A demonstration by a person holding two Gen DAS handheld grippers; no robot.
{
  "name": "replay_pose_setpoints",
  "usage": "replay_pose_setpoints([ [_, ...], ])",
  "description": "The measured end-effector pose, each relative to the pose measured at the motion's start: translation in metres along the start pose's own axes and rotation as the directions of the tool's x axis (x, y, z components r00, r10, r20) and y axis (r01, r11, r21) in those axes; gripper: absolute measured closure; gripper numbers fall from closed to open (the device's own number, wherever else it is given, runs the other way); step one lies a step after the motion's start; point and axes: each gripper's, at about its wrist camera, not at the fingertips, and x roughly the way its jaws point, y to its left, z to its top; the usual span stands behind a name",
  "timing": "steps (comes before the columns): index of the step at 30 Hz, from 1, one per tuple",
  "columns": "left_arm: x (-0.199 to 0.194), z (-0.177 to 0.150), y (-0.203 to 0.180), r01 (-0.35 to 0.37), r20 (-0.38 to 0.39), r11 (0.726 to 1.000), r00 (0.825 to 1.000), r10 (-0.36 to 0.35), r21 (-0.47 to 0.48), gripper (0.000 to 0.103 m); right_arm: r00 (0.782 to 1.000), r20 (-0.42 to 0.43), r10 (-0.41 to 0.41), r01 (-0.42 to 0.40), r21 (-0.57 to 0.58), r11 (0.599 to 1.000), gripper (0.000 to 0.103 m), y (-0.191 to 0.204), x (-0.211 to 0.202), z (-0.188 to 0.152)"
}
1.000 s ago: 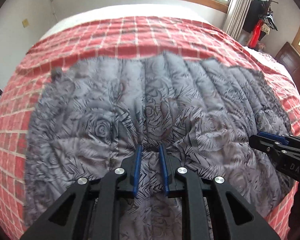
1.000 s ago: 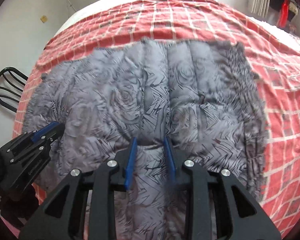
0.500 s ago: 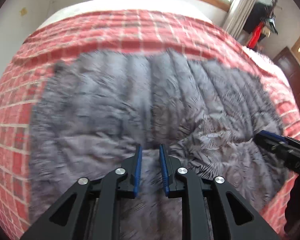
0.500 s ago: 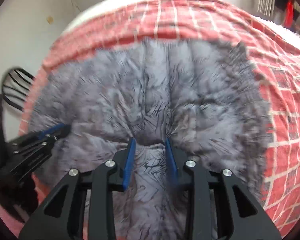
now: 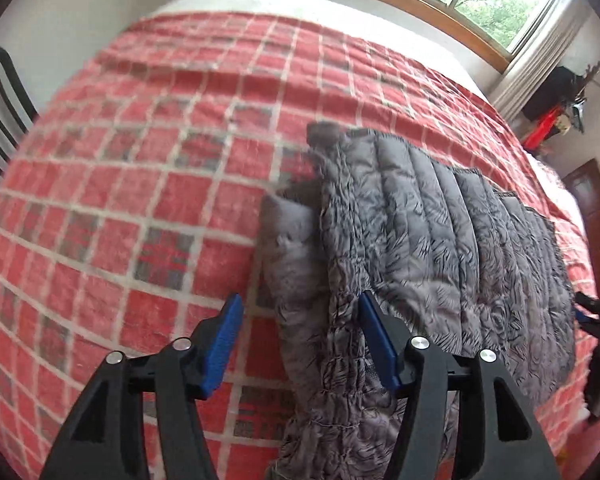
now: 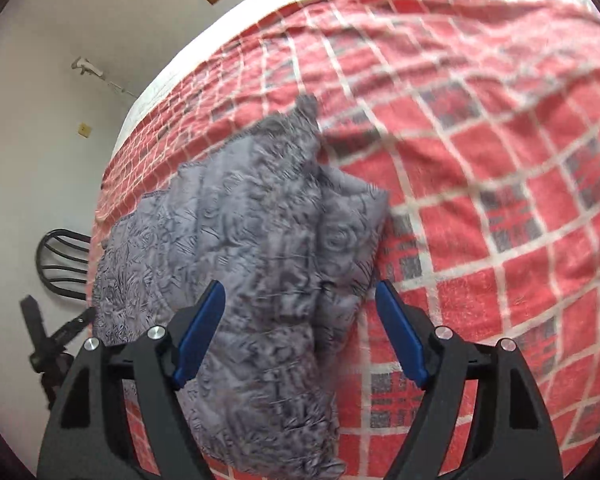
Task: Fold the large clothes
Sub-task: 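Grasp the jacket's long edge with both grippers and fold it over lengthwise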
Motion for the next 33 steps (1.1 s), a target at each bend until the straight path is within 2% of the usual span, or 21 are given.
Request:
replay_pose_setpoints([
  [8,0.026,-0.003,0.018,0.130,-0.047,0.988,0.990,-0.134,-0.084,0.030,0.992,-0.062,0.111,-0.106,0.073,0.992,0.023,-0.017,0.026,-0.001],
  [13,0.039,0.000,0.021,0.197,-0.056,0.971,0.977,-0.206,-0.139,0.029,0.984,-0.071,0.165,-0.160,0.078,0.984,0.021,-0.019,0.033,0.001],
  [16,0.044,0.001,0.020,0.256,-0.053,0.954,0.962,-0.266,-0.155,0.029,0.982,-0.075,0.172,-0.168,0.060,0.984,0.023,-0.017,0.035,0.004],
  [17,0.046,0.001,0.018,0.311,-0.060,0.936,0.944,-0.324,-0.162,0.030,0.981,-0.075,0.178,-0.174,0.058,0.983,0.030,-0.016,0.036,0.005],
  [18,0.049,0.002,0.015,0.339,-0.065,0.926,0.933,-0.353,-0.166,0.031,0.978,-0.077,0.195,-0.191,0.060,0.980,0.037,-0.016,0.037,0.006],
  [19,0.050,0.002,0.009,0.333,-0.058,0.930,0.937,-0.345,-0.154,0.034,0.972,-0.080,0.223,-0.218,0.070,0.974,0.050,-0.014,0.040,0.006],
  [20,0.050,0.002,-0.001,0.293,-0.056,0.949,0.952,-0.301,-0.116,0.038,0.964,-0.077,0.255,-0.249,0.083,0.965,0.058,-0.014,0.040,0.006],
  [22,0.047,0.002,-0.011,0.249,-0.042,0.964,0.966,-0.254,-0.092,0.054,0.964,-0.066,0.258,-0.253,0.069,0.965,0.068,-0.008,0.038,0.006],
  [23,0.043,0.003,-0.013,0.239,-0.031,0.967,0.970,-0.243,-0.092,0.060,0.963,-0.058,0.264,-0.261,0.061,0.964,0.073,-0.005,0.034,0.005],
  [25,0.033,0.003,-0.014,0.234,-0.008,0.968,0.972,-0.235,-0.095,0.078,0.958,-0.045,0.284,-0.282,0.051,0.958,0.078,0.000,0.024,0.004],
  [28,0.014,0.002,-0.013,0.261,0.038,0.958,0.965,-0.258,-0.121,0.084,0.948,-0.020,0.317,-0.316,0.020,0.948,0.082,0.012,0.003,0.002],
  [33,-0.035,-0.010,-0.031,0.257,0.126,0.964,0.961,-0.247,-0.066,0.086,0.945,-0.004,0.326,-0.325,-0.075,0.943,0.084,0.043,-0.037,-0.010],
])
